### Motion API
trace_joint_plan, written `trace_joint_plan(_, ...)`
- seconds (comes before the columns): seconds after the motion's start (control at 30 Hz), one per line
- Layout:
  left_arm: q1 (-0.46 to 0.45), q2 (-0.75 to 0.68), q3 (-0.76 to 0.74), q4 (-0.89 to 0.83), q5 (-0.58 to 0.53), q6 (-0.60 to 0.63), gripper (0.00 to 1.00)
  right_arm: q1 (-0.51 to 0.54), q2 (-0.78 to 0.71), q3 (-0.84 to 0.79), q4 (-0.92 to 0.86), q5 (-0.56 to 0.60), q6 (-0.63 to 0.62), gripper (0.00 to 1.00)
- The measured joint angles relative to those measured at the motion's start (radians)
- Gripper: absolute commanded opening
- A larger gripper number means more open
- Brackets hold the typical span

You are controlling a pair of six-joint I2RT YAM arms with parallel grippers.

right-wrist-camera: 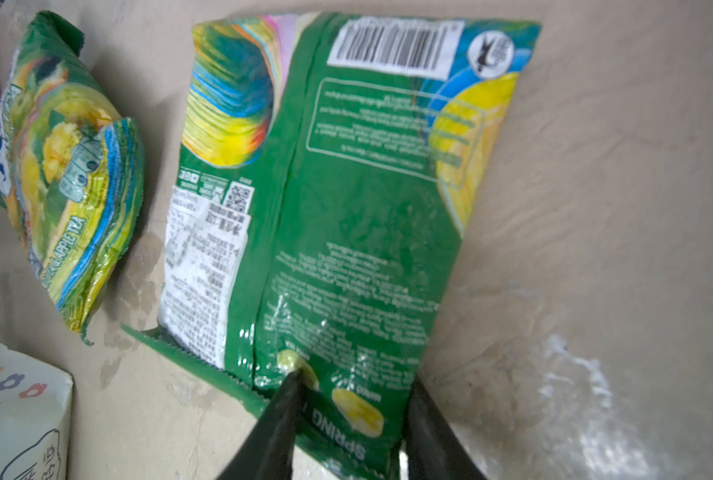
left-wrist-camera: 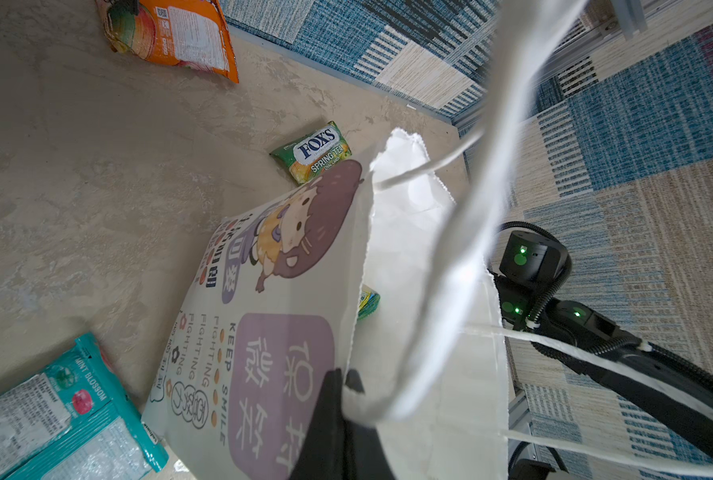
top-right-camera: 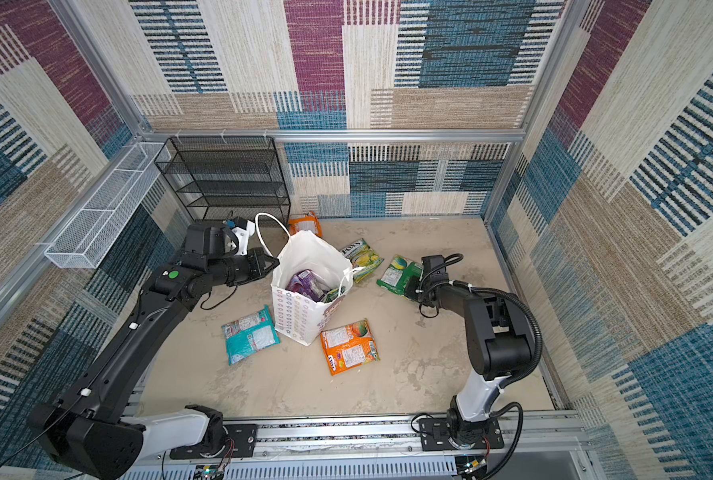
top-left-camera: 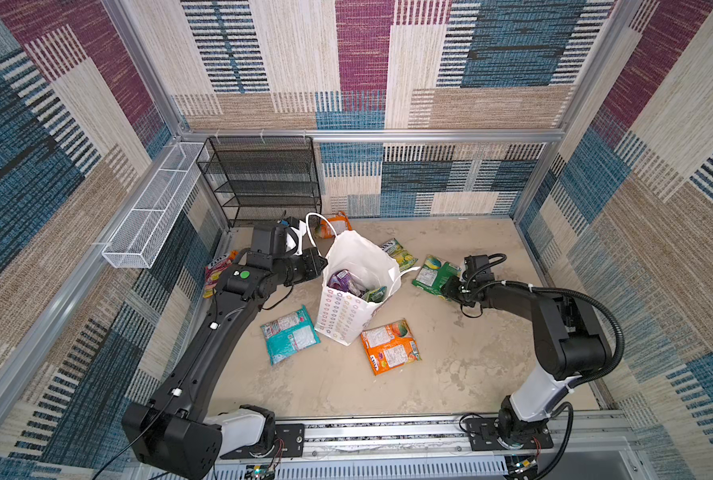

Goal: Place the snacks into the paper bag
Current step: 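Close the right gripper on the green spring tea packet's edge and lift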

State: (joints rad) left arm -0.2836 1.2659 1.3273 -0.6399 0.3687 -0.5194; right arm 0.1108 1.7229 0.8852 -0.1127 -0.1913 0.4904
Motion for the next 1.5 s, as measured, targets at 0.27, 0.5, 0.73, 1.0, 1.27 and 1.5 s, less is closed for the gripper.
trace_joint_plan(0.27,0.0,0.0,0.0,0.0,0.0,0.0,0.0,0.0,-0.008,-0.029,0.057,-0.035,0.004,0.16)
trace_joint_plan(0.5,0.0,0.0,0.0,0.0,0.0,0.0,0.0,0.001,-0.106,-0.051,0.02,-0.066,0.007,0.06)
trace_joint_plan(0.73,0.0,-0.002,0.0,0.0,0.0,0.0,0.0,0.001,-0.283,-0.056,-0.018,-0.09,0.025,0.03)
trace_joint_plan(1.0,0.0,-0.002,0.0,0.0,0.0,0.0,0.0,0.001,-0.498,-0.02,-0.072,-0.138,0.059,0.15)
trace_joint_plan(1.27,0.0,-0.005,0.0,0.0,0.0,0.0,0.0,0.001,-0.449,0.012,-0.117,-0.111,0.059,0.93)
trace_joint_plan(1.5,0.0,-0.003,0.0,0.0,0.0,0.0,0.0,0.001,-0.181,0.081,-0.158,-0.017,0.009,1.0)
